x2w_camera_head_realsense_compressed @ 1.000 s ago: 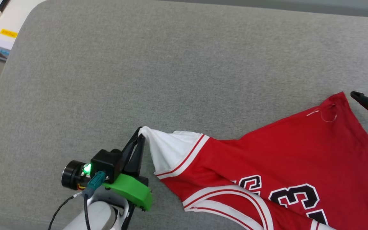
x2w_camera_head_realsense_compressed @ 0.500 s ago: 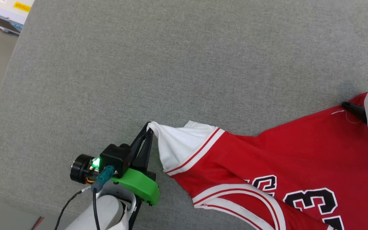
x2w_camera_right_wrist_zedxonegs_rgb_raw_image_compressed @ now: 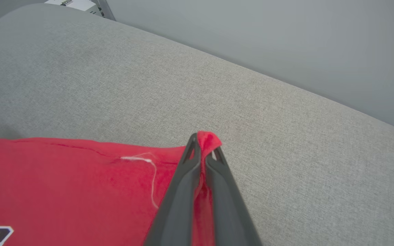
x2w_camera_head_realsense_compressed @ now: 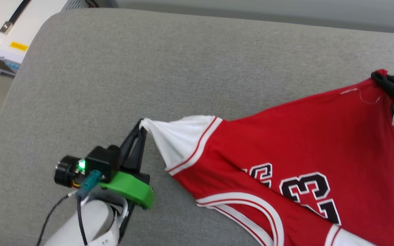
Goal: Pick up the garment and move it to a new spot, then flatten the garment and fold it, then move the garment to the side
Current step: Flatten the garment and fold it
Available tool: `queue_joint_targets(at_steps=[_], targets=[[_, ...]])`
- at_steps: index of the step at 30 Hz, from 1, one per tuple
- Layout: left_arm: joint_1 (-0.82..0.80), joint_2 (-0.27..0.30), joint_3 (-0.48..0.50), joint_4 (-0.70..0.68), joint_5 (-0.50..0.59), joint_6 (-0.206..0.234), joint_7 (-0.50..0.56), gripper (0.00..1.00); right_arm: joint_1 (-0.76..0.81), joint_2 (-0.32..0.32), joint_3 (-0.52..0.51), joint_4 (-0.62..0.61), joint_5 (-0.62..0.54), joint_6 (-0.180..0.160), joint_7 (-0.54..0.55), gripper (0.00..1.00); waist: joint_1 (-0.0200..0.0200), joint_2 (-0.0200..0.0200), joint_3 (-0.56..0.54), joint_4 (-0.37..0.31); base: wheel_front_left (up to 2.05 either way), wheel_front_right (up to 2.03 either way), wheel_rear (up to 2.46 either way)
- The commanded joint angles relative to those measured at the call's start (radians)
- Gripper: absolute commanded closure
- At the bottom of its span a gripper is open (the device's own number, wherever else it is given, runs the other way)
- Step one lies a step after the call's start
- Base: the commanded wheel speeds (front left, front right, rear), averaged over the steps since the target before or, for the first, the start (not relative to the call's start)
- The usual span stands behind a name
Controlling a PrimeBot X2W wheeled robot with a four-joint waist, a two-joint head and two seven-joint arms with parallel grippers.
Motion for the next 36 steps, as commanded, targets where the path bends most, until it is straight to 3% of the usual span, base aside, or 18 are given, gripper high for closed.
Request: queue_joint_targets(at_steps=[1, 9, 17, 23, 29, 36], targets=[[-0.039, 0.012, 0.017, -0.014, 0.001, 0.005, 0.004, 1.00, 0.006, -0.005, -0.011, -0.022, 0.007, -0.001, -0.022, 1.00, 0.0000, -0.0001, -0.040, -0.044, 0.00, 0.00, 0.00], [-0.281, 0.058, 0.079, -0.037, 0.022, -0.036, 0.056, 1.00, -0.061, 0.009, -0.086, -0.110, -0.040, -0.001, -0.089, 1.00, 0.0000, -0.0001, 0.002, -0.091, 0.00, 0.00, 0.00], [-0.704, 0.064, 0.117, 0.045, 0.063, -0.139, 0.130, 1.00, -0.324, 0.097, -0.166, -0.093, -0.140, -0.001, -0.096, 1.00, 0.0000, -0.0001, 0.135, -0.134, 0.00, 0.00, 0.00], [-1.057, 0.024, 0.137, 0.174, 0.093, -0.204, 0.161, 1.00, -0.631, 0.149, -0.165, 0.003, -0.237, -0.001, -0.080, 1.00, 0.0000, -0.0001, 0.236, -0.146, 0.00, 0.00, 0.00], [-1.367, -0.013, 0.149, 0.325, 0.118, -0.259, 0.161, 1.00, -0.916, 0.187, -0.147, 0.141, -0.325, -0.001, -0.131, 1.00, 0.0000, -0.0001, 0.308, -0.153, 0.00, 0.00, 0.00], [-1.566, -0.034, 0.127, 0.464, 0.150, -0.304, 0.137, 1.00, -1.120, 0.213, -0.093, 0.289, -0.344, -0.001, -0.193, 1.00, 0.0000, -0.0001, 0.364, -0.164, 0.00, 0.00, 0.00]])
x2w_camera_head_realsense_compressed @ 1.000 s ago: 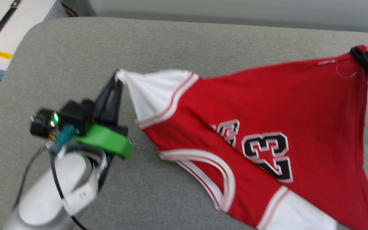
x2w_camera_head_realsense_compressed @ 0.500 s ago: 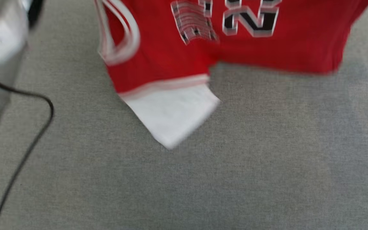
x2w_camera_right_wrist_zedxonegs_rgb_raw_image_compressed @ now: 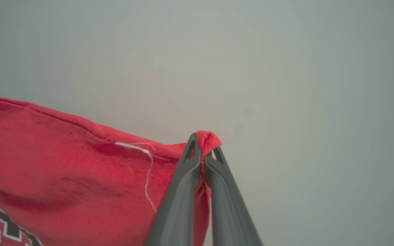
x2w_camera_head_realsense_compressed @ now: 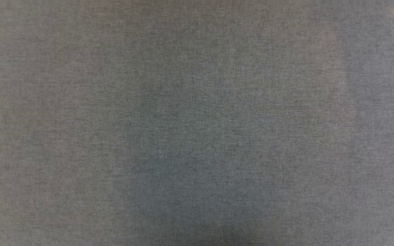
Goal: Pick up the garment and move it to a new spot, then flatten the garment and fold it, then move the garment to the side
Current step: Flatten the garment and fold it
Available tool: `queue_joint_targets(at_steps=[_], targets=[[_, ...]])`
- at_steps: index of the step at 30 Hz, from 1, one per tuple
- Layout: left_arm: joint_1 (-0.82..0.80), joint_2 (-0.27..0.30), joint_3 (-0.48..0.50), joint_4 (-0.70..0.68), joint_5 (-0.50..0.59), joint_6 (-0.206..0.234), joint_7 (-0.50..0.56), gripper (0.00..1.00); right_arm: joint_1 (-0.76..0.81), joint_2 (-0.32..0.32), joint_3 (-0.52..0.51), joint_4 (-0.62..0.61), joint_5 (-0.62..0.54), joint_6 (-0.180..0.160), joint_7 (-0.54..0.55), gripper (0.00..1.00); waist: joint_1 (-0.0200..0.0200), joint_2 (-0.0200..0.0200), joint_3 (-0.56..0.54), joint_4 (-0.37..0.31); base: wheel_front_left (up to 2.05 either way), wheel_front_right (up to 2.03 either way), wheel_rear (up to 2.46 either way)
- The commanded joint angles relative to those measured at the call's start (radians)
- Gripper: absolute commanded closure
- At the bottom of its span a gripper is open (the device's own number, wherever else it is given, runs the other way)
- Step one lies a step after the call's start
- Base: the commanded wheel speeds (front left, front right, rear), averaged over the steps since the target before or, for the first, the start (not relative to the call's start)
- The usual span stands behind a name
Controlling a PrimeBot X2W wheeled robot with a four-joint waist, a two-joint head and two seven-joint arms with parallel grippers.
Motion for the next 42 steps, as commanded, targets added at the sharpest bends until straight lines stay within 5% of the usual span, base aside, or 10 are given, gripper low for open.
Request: queue_joint_targets(at_steps=[1, 10, 21, 34, 42], targets=[[-0.022, -0.006, -0.003, 0.024, 0.011, -0.006, -0.011, 1.00, -0.019, 0.009, 0.018, 0.026, -0.001, -0.001, -0.019, 1.00, -0.0002, 0.0000, 0.040, -0.015, 0.00, 0.00, 0.00], [0.074, -0.015, -0.022, 0.152, -0.011, -0.018, -0.094, 1.00, 0.069, 0.033, 0.141, 0.143, 0.060, -0.001, -0.117, 1.00, -0.0002, 0.0000, 0.046, -0.017, 0.00, 0.00, 0.00], [0.479, -0.020, -0.060, 0.138, -0.048, -0.002, -0.144, 1.00, 0.387, 0.046, 0.295, 0.193, 0.205, -0.001, -0.247, 1.00, -0.0002, 0.0000, -0.098, -0.007, 0.00, 0.00, 0.00], [1.181, 0.080, -0.053, -0.161, -0.125, 0.140, -0.138, 1.00, 0.861, -0.072, 0.444, 0.070, 0.359, -0.001, -0.323, 1.00, -0.0002, 0.0000, -0.337, 0.012, 0.00, 0.00, 0.00], [1.577, 0.129, -0.069, -0.392, -0.199, 0.269, -0.082, 1.00, 1.163, -0.156, 0.462, -0.035, 0.409, -0.001, -0.342, 1.00, -0.0002, 0.0000, -0.451, 0.031, 0.00, 0.00, 0.00]])
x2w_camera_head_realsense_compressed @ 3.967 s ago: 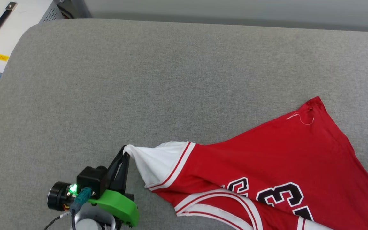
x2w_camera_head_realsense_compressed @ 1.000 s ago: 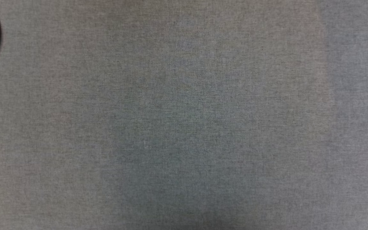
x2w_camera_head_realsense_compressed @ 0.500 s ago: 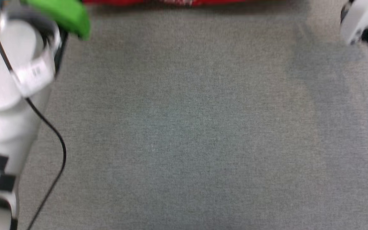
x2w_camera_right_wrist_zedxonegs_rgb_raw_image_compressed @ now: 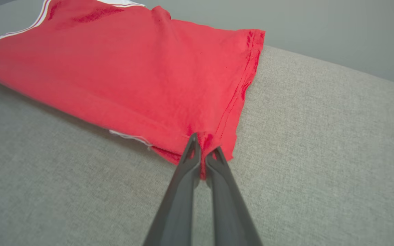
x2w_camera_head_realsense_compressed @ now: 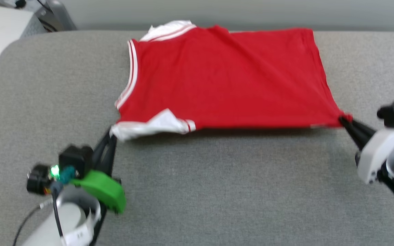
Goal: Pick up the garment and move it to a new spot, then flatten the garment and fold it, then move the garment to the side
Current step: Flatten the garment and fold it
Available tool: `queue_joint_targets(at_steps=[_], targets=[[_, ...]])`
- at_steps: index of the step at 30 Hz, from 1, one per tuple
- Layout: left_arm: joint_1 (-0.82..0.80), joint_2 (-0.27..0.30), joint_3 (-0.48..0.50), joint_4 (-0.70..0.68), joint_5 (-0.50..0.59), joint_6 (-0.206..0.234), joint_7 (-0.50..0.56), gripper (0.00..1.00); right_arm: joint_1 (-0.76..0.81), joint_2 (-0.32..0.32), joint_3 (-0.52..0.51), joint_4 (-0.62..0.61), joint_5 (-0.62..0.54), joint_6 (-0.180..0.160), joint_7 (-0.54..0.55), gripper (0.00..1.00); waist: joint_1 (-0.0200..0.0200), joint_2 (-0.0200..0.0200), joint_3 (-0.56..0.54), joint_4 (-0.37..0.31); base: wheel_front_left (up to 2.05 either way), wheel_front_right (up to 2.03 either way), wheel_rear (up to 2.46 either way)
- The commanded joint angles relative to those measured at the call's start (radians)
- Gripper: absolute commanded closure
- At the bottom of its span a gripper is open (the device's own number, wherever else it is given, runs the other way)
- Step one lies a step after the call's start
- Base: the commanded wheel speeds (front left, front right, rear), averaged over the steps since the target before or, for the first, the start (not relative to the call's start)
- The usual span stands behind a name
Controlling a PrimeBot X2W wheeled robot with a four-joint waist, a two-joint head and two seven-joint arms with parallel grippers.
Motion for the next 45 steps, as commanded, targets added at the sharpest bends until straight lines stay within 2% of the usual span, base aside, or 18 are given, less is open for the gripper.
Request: queue_joint_targets(at_steps=[1, 6, 14, 19, 23, 29, 37, 45], targets=[[0.051, 0.014, -0.007, -0.027, -0.009, 0.015, 0.013, 1.00, 0.050, -0.017, -0.006, -0.013, 0.007, -0.001, -0.005, 1.00, 0.0001, 0.0000, -0.078, 0.021, 0.00, 0.00, 0.00], [0.221, 0.027, -0.034, -0.099, -0.045, 0.061, 0.041, 1.00, 0.236, -0.049, -0.062, -0.066, 0.020, -0.001, -0.003, 1.00, 0.0001, 0.0000, -0.129, 0.022, 0.00, 0.00, 0.00], [0.411, 0.031, -0.070, -0.142, -0.103, 0.098, 0.066, 1.00, 0.503, -0.060, -0.180, -0.177, 0.008, -0.001, 0.039, 1.00, 0.0001, 0.0000, -0.174, 0.021, 0.00, 0.00, 0.00], [0.470, 0.037, -0.084, -0.155, -0.117, 0.108, 0.070, 1.00, 0.651, -0.049, -0.289, -0.262, -0.022, -0.001, 0.087, 1.00, 0.0001, 0.0000, -0.177, 0.025, 0.00, 0.00, 0.00], [0.456, 0.037, -0.084, -0.158, -0.110, 0.105, 0.063, 1.00, 0.724, -0.023, -0.381, -0.327, -0.061, -0.001, 0.143, 1.00, 0.0001, 0.0000, -0.166, 0.026, 0.00, 0.00, 0.00], [0.300, 0.039, -0.088, -0.126, -0.055, 0.064, 0.079, 1.00, 0.724, 0.025, -0.508, -0.416, -0.118, -0.001, 0.253, 1.00, 0.0001, 0.0000, -0.128, 0.023, 0.00, 0.00, 0.00], [0.021, 0.008, -0.091, -0.017, -0.008, -0.042, 0.106, 1.00, 0.593, 0.059, -0.625, -0.498, -0.153, -0.001, 0.385, 1.00, 0.0001, 0.0000, -0.012, 0.002, 0.00, 0.00, 0.00], [-0.192, -0.054, -0.096, 0.190, 0.004, -0.133, 0.099, 1.00, 0.395, 0.063, -0.615, -0.466, -0.180, -0.001, 0.461, 1.00, 0.0001, 0.0000, 0.102, -0.005, 0.00, 0.00, 0.00]])
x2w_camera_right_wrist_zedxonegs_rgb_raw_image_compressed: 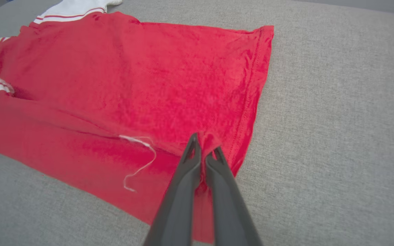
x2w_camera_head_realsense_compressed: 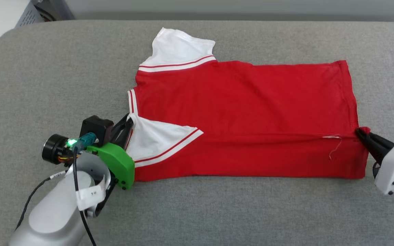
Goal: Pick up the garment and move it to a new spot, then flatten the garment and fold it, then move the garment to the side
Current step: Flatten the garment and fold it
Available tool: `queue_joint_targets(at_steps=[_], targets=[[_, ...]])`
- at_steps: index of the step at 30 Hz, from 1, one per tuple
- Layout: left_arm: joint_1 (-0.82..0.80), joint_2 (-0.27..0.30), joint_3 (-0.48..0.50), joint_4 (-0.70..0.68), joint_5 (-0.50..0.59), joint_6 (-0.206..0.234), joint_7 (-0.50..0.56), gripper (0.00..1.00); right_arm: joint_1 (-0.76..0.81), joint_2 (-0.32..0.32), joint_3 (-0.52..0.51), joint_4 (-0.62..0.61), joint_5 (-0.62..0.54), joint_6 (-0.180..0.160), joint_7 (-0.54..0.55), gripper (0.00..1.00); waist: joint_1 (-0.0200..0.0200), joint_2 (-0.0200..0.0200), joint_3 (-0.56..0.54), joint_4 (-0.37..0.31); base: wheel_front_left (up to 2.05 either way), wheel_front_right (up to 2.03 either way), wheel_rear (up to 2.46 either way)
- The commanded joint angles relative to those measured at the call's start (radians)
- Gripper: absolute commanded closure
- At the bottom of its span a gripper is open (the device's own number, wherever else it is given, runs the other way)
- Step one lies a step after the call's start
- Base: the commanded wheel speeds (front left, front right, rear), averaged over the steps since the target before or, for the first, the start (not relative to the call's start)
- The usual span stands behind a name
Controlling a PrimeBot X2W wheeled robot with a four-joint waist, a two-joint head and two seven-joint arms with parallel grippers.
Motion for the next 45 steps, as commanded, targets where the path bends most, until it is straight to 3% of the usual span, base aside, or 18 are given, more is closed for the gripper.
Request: queue_joint_targets(at_steps=[1, 15, 16, 17, 18, 25, 29, 39, 45], targets=[[-0.034, -0.008, 0.000, 0.040, 0.007, -0.013, -0.008, 1.00, -0.042, 0.005, 0.011, 0.017, -0.017, -0.001, 0.009, 1.00, 0.0001, -0.0001, 0.068, -0.009, 0.00, 0.00, 0.00], [-0.122, -0.115, -0.042, 0.380, 0.006, -0.109, -0.099, 1.00, -0.186, 0.033, 0.157, 0.248, -0.019, -0.001, -0.031, 1.00, 0.0001, -0.0001, 0.098, 0.016, 0.00, 0.00, 0.00], [-0.123, -0.122, -0.044, 0.396, 0.005, -0.112, -0.106, 0.88, -0.188, 0.032, 0.162, 0.255, -0.015, -0.001, -0.046, 1.00, 0.0001, -0.0001, 0.089, 0.018, 0.00, 0.00, 0.00], [-0.124, -0.125, -0.043, 0.405, 0.004, -0.113, -0.113, 0.26, -0.189, 0.031, 0.165, 0.257, -0.011, -0.001, -0.058, 0.69, 0.0001, -0.0001, 0.082, 0.020, 0.00, 0.00, 0.00], [-0.130, -0.126, -0.038, 0.412, 0.006, -0.110, -0.124, 0.00, -0.187, 0.030, 0.164, 0.259, -0.006, -0.001, -0.074, 0.01, 0.0001, -0.0001, 0.072, 0.024, 0.00, 0.00, 0.00], [-0.177, -0.081, 0.005, 0.375, -0.007, -0.123, -0.144, 0.00, -0.139, 0.008, 0.131, 0.219, -0.001, -0.001, -0.163, 0.00, 0.0001, -0.0001, 0.010, 0.046, 0.00, 0.00, 0.00], [-0.226, -0.022, 0.005, 0.325, -0.027, -0.151, -0.054, 0.00, -0.095, 0.003, 0.108, 0.186, -0.009, -0.001, -0.176, 0.00, 0.0001, -0.0001, -0.021, 0.053, 0.00, 0.00, 0.00], [-0.290, 0.070, -0.066, 0.165, -0.295, -0.187, 0.536, 0.00, -0.041, 0.018, 0.062, 0.135, -0.038, -0.001, -0.152, 0.00, 0.0001, -0.0001, -0.051, 0.051, 0.00, 0.00, 0.00], [-0.296, 0.107, -0.171, 0.073, -0.397, -0.188, 0.751, 0.00, -0.033, 0.039, 0.052, 0.115, -0.045, -0.001, -0.115, 0.00, 0.0001, -0.0001, -0.043, 0.041, 0.00, 0.00, 0.00]])
